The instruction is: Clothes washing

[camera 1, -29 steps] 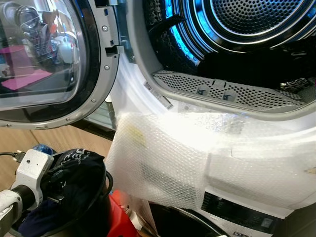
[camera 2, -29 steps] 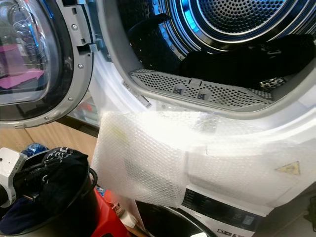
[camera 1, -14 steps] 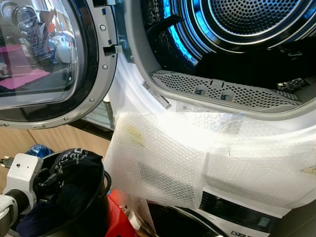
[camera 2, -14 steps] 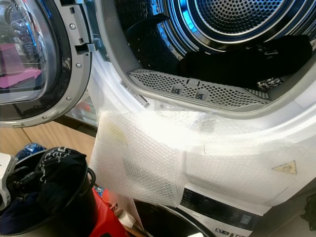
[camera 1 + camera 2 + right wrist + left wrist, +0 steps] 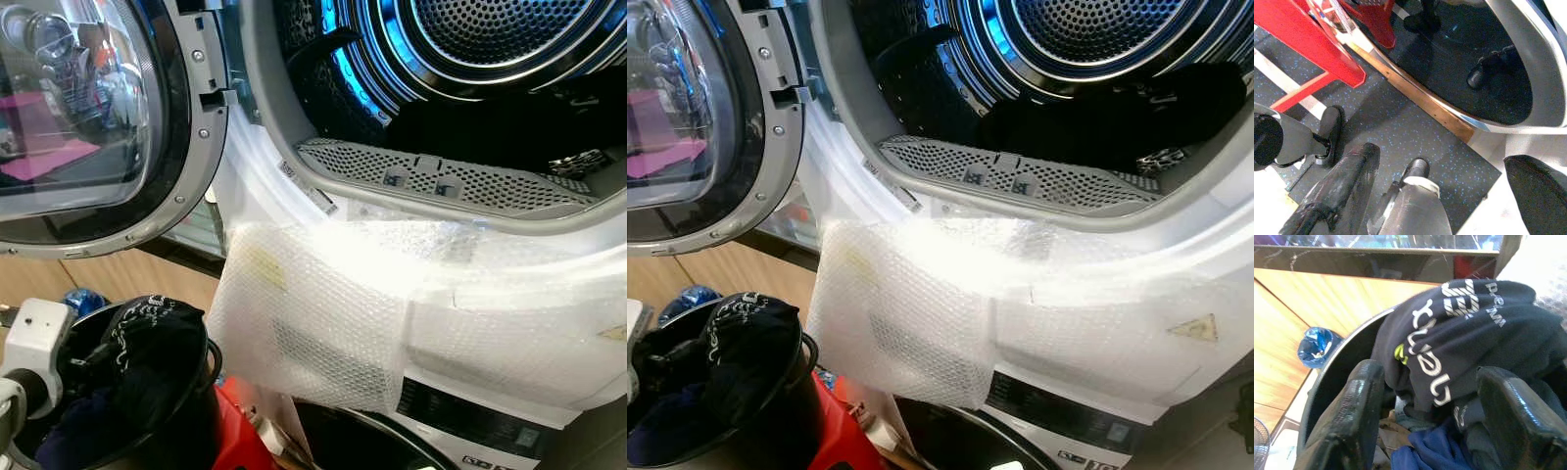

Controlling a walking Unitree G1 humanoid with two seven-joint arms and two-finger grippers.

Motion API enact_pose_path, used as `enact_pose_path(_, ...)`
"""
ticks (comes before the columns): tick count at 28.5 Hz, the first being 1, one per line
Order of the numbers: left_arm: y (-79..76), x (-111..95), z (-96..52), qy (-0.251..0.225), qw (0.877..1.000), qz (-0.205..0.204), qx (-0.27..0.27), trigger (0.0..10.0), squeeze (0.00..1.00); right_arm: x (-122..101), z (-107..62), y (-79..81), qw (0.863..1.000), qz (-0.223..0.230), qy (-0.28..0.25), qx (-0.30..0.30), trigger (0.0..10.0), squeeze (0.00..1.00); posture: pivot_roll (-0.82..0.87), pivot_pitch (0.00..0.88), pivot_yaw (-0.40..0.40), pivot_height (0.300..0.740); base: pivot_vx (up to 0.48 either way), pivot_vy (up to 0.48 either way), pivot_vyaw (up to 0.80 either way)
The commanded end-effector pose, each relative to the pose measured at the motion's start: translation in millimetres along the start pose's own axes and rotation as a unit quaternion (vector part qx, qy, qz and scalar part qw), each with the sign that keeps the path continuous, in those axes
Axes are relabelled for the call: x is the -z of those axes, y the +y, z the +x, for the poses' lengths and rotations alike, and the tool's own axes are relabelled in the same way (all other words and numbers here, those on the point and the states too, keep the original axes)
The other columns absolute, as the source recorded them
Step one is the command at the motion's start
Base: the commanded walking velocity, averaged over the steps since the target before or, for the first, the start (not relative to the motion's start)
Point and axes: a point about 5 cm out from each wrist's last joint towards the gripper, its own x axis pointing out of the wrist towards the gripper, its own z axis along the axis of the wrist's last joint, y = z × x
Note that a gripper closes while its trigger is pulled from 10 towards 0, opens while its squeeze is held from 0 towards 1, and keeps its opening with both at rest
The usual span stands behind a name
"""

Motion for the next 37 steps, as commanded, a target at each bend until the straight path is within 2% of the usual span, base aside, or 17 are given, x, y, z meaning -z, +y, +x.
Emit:
enact_pose_path(1, 0.8, 3.4, 0.6, 0.018, 1.000, -0.003, -0.011, 10.0, 1.00, 7.2, -0.7, -4.6, 1.000, -0.004, 0.013, 0.005, 10.0, 0.00, 0.13, 0.000, 0.082, 0.740, 0.000, 0.000, 0.00)
enact_pose_path(8, 1.1, 21.4, -5.3, 0.081, 0.997, 0.012, 0.014, 10.0, 1.00, 1.5, -0.6, -11.2, 1.000, 0.003, 0.005, 0.014, 10.0, 0.00, 0.12, 0.000, 0.082, 0.740, 0.000, 0.000, 0.00)
enact_pose_path(13, -7.6, 21.3, -14.7, 0.097, 0.992, 0.045, 0.071, 10.0, 1.00, 4.2, -0.9, -13.0, 1.000, 0.005, 0.009, 0.017, 10.0, 0.00, 0.14, 0.000, 0.081, 0.740, 0.000, 0.000, 0.00)
enact_pose_path(18, -3.5, 24.5, -24.9, 0.112, 0.988, 0.061, 0.089, 10.0, 1.00, 10.5, -1.4, -10.4, 1.000, 0.005, 0.018, 0.014, 10.0, 0.00, 0.15, 0.000, 0.078, 0.740, 0.000, 0.000, 0.00)
enact_pose_path(25, -9.8, 27.4, -26.9, 0.126, 0.985, 0.051, 0.104, 10.0, 1.00, 5.7, -0.9, -10.1, 1.000, 0.008, 0.012, 0.014, 10.0, 0.00, 0.14, 0.000, 0.085, 0.740, 0.000, 0.000, 0.00)
enact_pose_path(28, -10.6, 32.0, -29.0, 0.136, 0.983, 0.061, 0.106, 10.0, 1.00, 4.5, -0.8, -10.9, 1.000, 0.010, 0.010, 0.016, 10.0, 0.00, 0.14, 0.000, 0.086, 0.740, 0.000, 0.000, 0.00)
enact_pose_path(32, -14.6, 35.1, -25.1, 0.135, 0.985, 0.041, 0.104, 10.0, 1.00, 5.0, -0.9, -10.9, 1.000, 0.010, 0.008, 0.017, 10.0, 0.00, 0.14, 0.000, 0.082, 0.740, 0.000, 0.000, 0.00)
enact_pose_path(34, -23.2, 36.8, -21.4, 0.140, 0.983, 0.038, 0.113, 10.0, 1.00, 6.2, -1.2, -13.9, 1.000, 0.007, 0.011, 0.018, 10.0, 0.00, 0.14, 0.000, 0.080, 0.740, 0.000, 0.000, 0.00)
enact_pose_path(37, -21.4, 38.0, -22.6, 0.150, 0.982, 0.043, 0.103, 10.0, 1.00, 5.9, -1.3, -15.3, 1.000, 0.009, 0.010, 0.020, 10.0, 0.00, 0.14, 0.000, 0.083, 0.740, 0.000, 0.000, 0.00)
